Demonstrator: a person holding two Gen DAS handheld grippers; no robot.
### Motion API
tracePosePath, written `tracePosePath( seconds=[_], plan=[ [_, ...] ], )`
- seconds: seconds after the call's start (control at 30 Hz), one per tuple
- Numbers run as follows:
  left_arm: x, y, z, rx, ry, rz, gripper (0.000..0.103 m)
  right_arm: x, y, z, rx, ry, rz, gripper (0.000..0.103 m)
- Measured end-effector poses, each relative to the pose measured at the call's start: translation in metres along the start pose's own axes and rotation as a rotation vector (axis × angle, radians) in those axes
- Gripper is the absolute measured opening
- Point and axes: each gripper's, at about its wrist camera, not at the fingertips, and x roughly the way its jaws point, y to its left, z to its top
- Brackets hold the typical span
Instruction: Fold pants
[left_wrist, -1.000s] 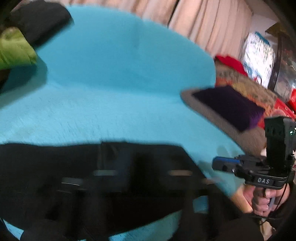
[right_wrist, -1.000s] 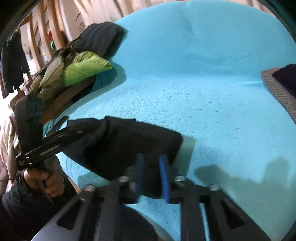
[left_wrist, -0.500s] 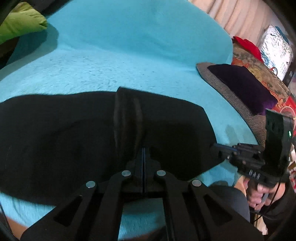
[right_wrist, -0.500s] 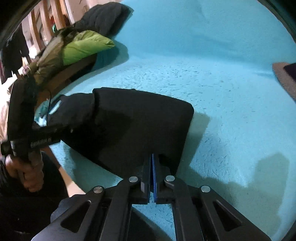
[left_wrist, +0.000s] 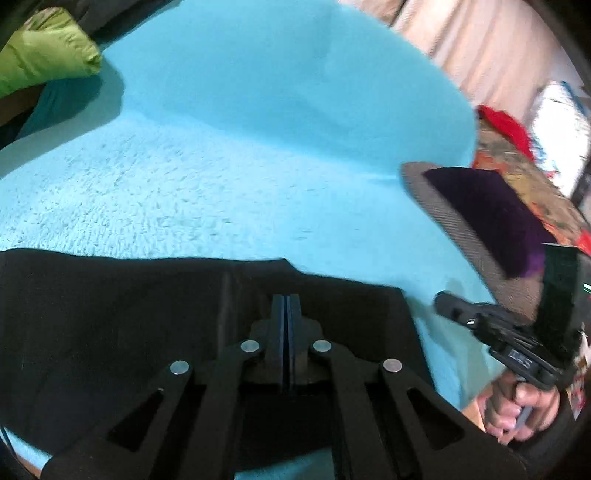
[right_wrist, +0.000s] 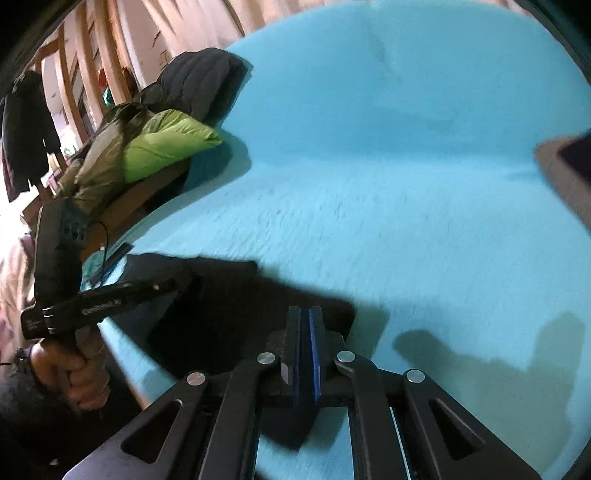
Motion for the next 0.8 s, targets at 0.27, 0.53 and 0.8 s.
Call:
tracePosePath(
  seconds=[0.27,0.53,0.8],
  plan=[
    [0.020,0.006,-0.013,0.004,-0.020,0.092,0.002,0.061,0.007,-0.021,-0.031,0.056,-0.099,0.003],
    [0.015,0.016,-0.013,-0.049,-0.036,0.013,0.001,0.035,-0.009,-0.010,0.030,0.068,-0.082,0.006],
    [0.013,0.001,-0.020,0.009,-0.031,0.021,0.002,0.023,0.040,-0.041,-0.121,0.199,-0.013,0.011]
  ],
)
